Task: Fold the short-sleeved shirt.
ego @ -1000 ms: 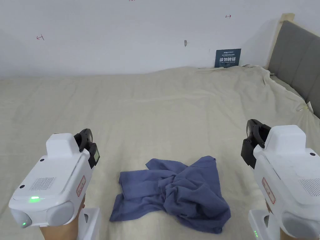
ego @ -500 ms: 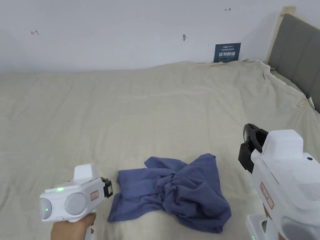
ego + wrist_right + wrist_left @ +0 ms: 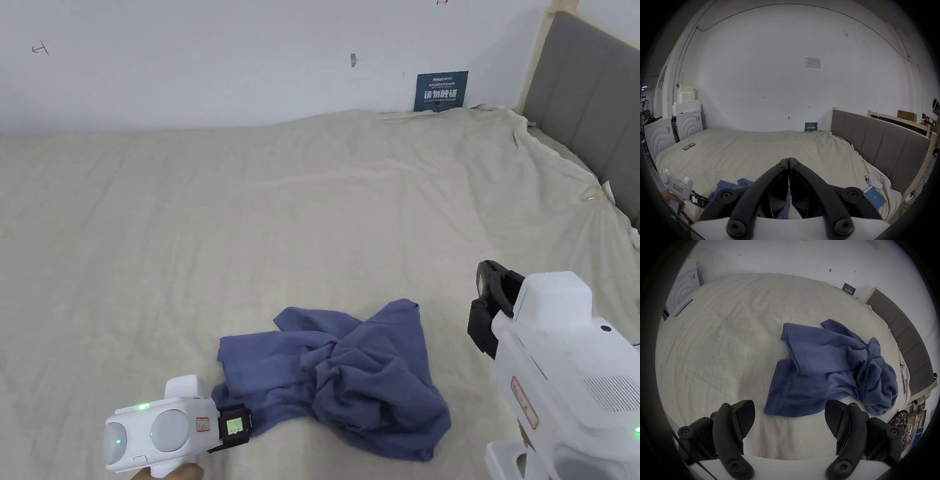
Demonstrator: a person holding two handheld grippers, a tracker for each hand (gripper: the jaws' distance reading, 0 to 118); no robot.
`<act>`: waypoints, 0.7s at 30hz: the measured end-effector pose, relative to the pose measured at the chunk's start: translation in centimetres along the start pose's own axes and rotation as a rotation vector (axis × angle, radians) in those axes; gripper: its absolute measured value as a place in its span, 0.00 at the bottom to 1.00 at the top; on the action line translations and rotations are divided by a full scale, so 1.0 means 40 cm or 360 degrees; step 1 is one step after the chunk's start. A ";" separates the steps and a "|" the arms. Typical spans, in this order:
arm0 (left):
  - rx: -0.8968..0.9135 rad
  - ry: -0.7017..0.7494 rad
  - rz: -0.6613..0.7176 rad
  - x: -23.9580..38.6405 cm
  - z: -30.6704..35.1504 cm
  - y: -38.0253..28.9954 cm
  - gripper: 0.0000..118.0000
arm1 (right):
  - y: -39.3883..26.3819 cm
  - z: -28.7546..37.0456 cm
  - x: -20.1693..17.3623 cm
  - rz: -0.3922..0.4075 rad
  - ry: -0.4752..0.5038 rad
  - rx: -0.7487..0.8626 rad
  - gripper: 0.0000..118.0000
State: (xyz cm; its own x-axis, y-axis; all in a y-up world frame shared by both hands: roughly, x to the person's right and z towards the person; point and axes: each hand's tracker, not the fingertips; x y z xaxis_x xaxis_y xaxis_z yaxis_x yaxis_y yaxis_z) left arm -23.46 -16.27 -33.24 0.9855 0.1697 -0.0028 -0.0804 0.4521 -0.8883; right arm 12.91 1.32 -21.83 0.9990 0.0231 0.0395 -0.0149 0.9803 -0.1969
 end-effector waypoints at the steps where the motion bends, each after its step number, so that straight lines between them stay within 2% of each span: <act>1: -0.0003 0.0011 0.0000 0.003 -0.008 0.001 0.76 | 0.000 0.002 -0.001 -0.0001 -0.0001 -0.0005 0.00; 3: -0.0019 0.0043 -0.0028 0.012 -0.028 -0.001 0.48 | -0.002 0.001 0.001 -0.0003 -0.0004 -0.0014 0.00; 4: -0.0029 0.0056 -0.0055 0.017 -0.037 -0.002 0.48 | -0.004 0.000 0.003 -0.0003 -0.0005 -0.0018 0.00; 6: -0.0068 0.0133 -0.0133 0.029 -0.051 -0.007 0.35 | -0.004 0.001 0.005 0.0001 -0.0009 -0.0026 0.00; 7: -0.0041 0.0149 -0.0171 0.039 -0.043 -0.012 0.33 | -0.005 -0.001 0.007 0.0002 -0.0010 -0.0031 0.00; 8: -0.0031 0.0129 -0.0168 0.045 -0.039 -0.013 0.26 | -0.005 -0.003 0.009 0.0003 -0.0012 -0.0036 0.00; 10: -0.0014 0.0098 -0.0169 0.048 -0.037 -0.012 0.07 | -0.011 -0.010 0.016 0.0006 -0.0013 -0.0046 0.00; 11: -0.0009 0.0086 -0.0157 0.051 -0.034 -0.015 0.03 | -0.013 -0.016 0.018 0.0009 -0.0013 -0.0055 0.00; 15: 0.0053 0.0006 -0.0160 0.048 -0.003 -0.012 0.00 | -0.025 -0.054 0.033 0.0001 -0.0006 -0.0098 0.00; 21: 0.0220 -0.0137 -0.0099 0.024 0.100 0.025 0.00 | -0.058 -0.206 0.051 -0.0015 0.0051 -0.0322 0.01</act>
State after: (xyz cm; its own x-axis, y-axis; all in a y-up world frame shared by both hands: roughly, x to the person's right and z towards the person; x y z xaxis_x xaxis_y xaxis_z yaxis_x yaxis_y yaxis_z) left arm -23.17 -12.17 -32.29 0.9733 0.2092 0.0948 -0.0452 0.5793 -0.8139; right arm 15.35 -2.51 -29.35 0.9999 0.0049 0.0116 0.0000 0.9210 -0.3896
